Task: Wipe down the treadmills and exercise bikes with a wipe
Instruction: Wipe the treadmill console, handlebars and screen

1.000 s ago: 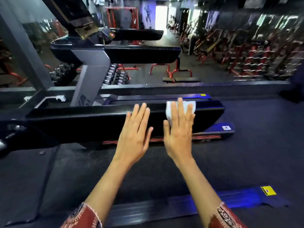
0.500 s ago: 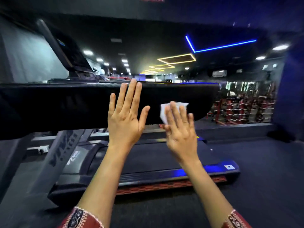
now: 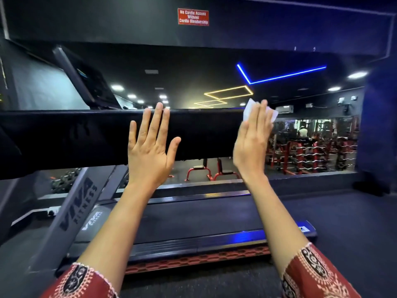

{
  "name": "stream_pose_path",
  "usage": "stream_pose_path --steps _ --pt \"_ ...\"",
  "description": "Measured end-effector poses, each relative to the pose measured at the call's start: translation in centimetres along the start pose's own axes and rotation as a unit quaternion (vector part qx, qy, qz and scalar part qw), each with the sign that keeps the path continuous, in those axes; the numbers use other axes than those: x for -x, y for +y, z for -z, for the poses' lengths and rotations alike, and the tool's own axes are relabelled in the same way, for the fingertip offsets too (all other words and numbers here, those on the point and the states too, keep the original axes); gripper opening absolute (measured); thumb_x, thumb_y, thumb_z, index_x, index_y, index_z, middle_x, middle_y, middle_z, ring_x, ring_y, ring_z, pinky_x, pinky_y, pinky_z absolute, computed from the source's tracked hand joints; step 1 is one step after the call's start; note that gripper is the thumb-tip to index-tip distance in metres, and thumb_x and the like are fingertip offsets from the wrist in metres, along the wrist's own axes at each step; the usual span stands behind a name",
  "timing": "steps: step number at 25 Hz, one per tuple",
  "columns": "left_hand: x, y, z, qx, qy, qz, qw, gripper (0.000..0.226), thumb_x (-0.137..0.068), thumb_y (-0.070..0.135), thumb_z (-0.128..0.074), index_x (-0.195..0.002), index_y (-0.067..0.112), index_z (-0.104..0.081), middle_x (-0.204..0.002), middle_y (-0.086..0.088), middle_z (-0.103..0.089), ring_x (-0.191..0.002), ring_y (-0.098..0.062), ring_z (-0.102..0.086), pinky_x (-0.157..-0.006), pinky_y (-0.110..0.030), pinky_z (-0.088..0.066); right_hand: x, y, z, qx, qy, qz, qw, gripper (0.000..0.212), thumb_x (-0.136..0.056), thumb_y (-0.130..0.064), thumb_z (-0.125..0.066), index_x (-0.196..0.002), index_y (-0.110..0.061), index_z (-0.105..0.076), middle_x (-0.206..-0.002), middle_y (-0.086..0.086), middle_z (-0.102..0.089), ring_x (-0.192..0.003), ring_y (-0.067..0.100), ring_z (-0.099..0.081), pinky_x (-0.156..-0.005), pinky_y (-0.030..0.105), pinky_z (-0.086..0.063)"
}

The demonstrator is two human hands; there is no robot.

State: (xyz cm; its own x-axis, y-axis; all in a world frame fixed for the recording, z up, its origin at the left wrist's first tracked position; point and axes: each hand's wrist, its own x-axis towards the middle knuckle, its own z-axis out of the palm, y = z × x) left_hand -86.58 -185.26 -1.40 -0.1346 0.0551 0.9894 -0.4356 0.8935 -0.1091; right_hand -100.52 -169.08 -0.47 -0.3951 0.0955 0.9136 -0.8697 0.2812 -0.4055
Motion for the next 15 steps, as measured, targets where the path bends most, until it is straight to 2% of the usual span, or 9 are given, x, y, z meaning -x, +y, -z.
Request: stream_pose_path --steps 1,3,5,6,7,9,11,13,15 --pt "0.1 0.0 0.0 -0.003 0.002 -0.002 1.0 0.06 -0.099 0.044 -0.028 -0.151 0.015 -0.018 -0.157 -0.004 -0.021 -0.145 -0.012 -0.004 -0.117 -0.034 0.008 -0.5 -1.7 -0.6 -0.014 -0.007 0.016 1.0 0.052 -0.103 -0.029 -0.018 -0.151 -0.008 -0.018 -0.159 0.012 -0.014 -0.148 0.026 -0.006 -0.119 0.031 0.006" --pt "0.1 -0.1 0.0 -0.009 0.006 -0.001 1.0 0.06 -0.099 0.045 -0.028 -0.151 0.015 -0.017 -0.157 -0.003 -0.021 -0.145 -0.014 -0.006 -0.117 -0.034 0.007 1.1 -3.3 -1.9 0.008 -0.041 0.132 0.99 0.05 -0.103 -0.024 -0.025 -0.15 -0.008 -0.024 -0.158 0.011 -0.016 -0.147 0.024 -0.009 -0.12 0.034 0.003" --pt "0.1 -0.1 -0.1 -0.009 0.009 -0.001 1.0 0.061 -0.099 0.045 -0.028 -0.151 0.016 -0.016 -0.158 -0.003 -0.02 -0.145 -0.011 -0.001 -0.118 -0.034 0.007 3.7 -1.5 -1.8 0.069 -0.057 0.233 0.968 0.049 -0.101 -0.019 -0.032 -0.149 -0.008 -0.026 -0.157 0.007 -0.02 -0.146 0.019 -0.012 -0.12 0.035 -0.005" --pt "0.1 -0.1 -0.1 -0.008 0.012 0.0 1.0 0.061 -0.099 0.045 -0.028 -0.151 0.016 -0.016 -0.158 -0.003 -0.019 -0.145 -0.01 0.001 -0.118 -0.034 0.007 4.5 0.2 -1.3 0.094 -0.05 0.246 0.963 0.049 -0.101 -0.019 -0.033 -0.148 -0.008 -0.026 -0.156 0.005 -0.022 -0.146 0.015 -0.012 -0.12 0.035 -0.007" --pt "0.1 -0.1 -0.2 -0.007 0.017 0.002 1.0 0.061 -0.099 0.044 -0.028 -0.151 0.015 -0.016 -0.157 -0.003 -0.02 -0.145 -0.008 0.003 -0.118 -0.034 0.007 4.4 1.6 -0.6 0.095 -0.033 0.221 0.97 0.049 -0.101 -0.02 -0.031 -0.149 -0.009 -0.024 -0.156 0.004 -0.021 -0.146 0.012 -0.01 -0.12 0.033 -0.006" --pt "0.2 -0.1 -0.3 -0.005 0.021 0.005 1.0 0.06 -0.099 0.044 -0.028 -0.151 0.015 -0.018 -0.157 -0.003 -0.02 -0.144 -0.008 0.004 -0.118 -0.034 0.007 2.4 2.3 0.1 0.054 0.007 0.103 0.993 0.049 -0.103 -0.022 -0.024 -0.15 -0.009 -0.018 -0.158 0.007 -0.015 -0.147 0.012 -0.003 -0.12 0.03 0.0" --pt "0.2 -0.1 -0.3 -0.004 0.017 0.005 1.0 0.06 -0.099 0.044 -0.029 -0.151 0.015 -0.017 -0.157 -0.003 -0.019 -0.144 -0.008 0.004 -0.118 -0.034 0.007 0.4 0.1 -0.7 0.02 0.031 0.028 0.999 0.05 -0.104 -0.023 -0.022 -0.15 -0.006 -0.018 -0.159 0.011 -0.015 -0.147 0.023 -0.004 -0.12 0.033 0.003" --pt "0.3 -0.3 -0.3 -0.01 0.019 -0.001 1.0 0.06 -0.1 0.044 -0.029 -0.151 0.015 -0.018 -0.157 -0.004 -0.02 -0.145 -0.01 0.001 -0.118 -0.035 0.005 1.3 -3.0 -2.2 0.02 0.014 0.071 0.997 0.049 -0.103 -0.023 -0.025 -0.15 -0.008 -0.024 -0.158 0.009 -0.015 -0.147 0.026 -0.01 -0.12 0.037 0.001" --pt "0.2 -0.4 0.1 -0.006 0.018 -0.012 1.0 0.06 -0.1 0.044 -0.03 -0.151 0.014 -0.02 -0.157 -0.005 -0.021 -0.145 -0.014 -0.005 -0.118 -0.036 0.003 4.4 -3.3 -3.1 0.054 -0.023 0.199 0.978 0.048 -0.102 -0.021 -0.032 -0.148 -0.01 -0.03 -0.156 0.005 -0.019 -0.146 0.024 -0.015 -0.12 0.041 -0.005"
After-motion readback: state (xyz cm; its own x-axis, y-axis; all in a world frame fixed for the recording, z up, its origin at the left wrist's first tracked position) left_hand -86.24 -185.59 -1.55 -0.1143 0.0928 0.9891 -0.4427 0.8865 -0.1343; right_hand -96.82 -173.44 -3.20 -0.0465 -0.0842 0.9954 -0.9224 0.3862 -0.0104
